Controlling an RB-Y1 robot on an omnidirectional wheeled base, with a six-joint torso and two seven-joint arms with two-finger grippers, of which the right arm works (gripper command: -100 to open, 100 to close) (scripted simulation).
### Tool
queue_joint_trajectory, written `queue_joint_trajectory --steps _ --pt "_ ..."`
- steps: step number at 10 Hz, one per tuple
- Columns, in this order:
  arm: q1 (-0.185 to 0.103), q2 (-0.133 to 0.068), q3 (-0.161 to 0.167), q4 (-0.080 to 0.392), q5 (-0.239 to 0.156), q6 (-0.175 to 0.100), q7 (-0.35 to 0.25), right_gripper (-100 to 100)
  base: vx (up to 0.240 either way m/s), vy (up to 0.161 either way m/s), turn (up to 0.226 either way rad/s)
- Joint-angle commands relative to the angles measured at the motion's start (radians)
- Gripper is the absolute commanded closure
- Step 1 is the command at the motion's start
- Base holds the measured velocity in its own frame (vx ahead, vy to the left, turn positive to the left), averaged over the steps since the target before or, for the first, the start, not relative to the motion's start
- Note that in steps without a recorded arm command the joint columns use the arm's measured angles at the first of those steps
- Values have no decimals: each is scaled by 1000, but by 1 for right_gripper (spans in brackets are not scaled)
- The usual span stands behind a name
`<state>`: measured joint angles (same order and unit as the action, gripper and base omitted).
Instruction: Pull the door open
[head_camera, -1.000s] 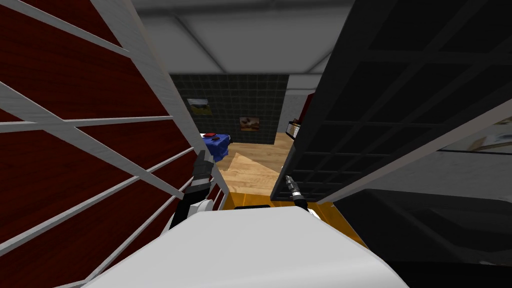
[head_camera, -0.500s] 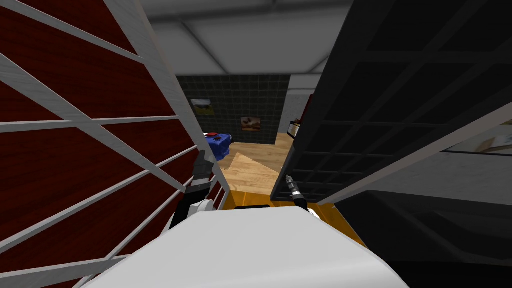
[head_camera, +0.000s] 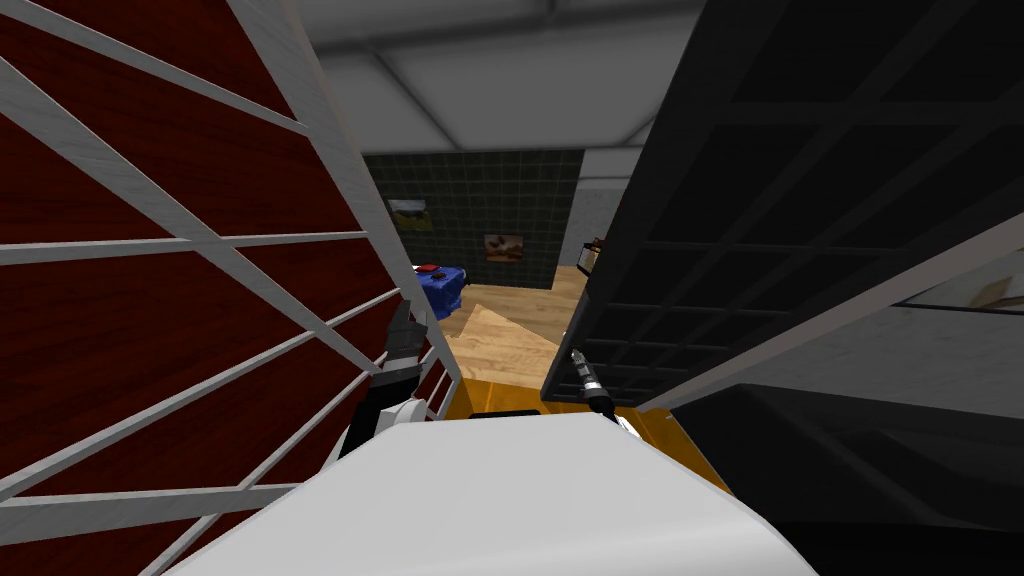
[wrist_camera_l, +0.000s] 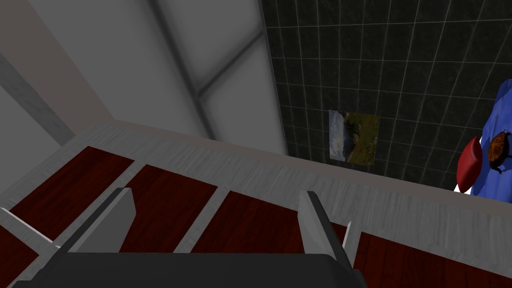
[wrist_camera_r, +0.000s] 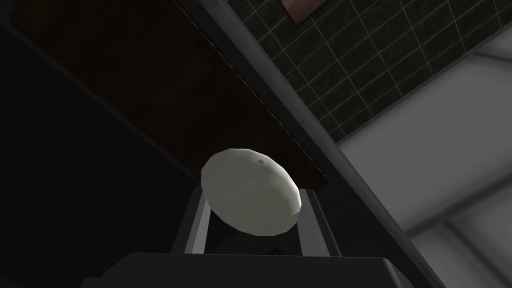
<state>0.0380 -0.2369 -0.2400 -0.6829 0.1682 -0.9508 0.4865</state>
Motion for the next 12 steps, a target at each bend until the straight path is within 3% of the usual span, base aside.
queue_joint_trajectory --steps 1,12 --pt "-2 6 11 2 -6 -2 -34 100 -30 -17 32" --pt "-15 -7 67 12 -116 5 -307 100 -33 -16 46"
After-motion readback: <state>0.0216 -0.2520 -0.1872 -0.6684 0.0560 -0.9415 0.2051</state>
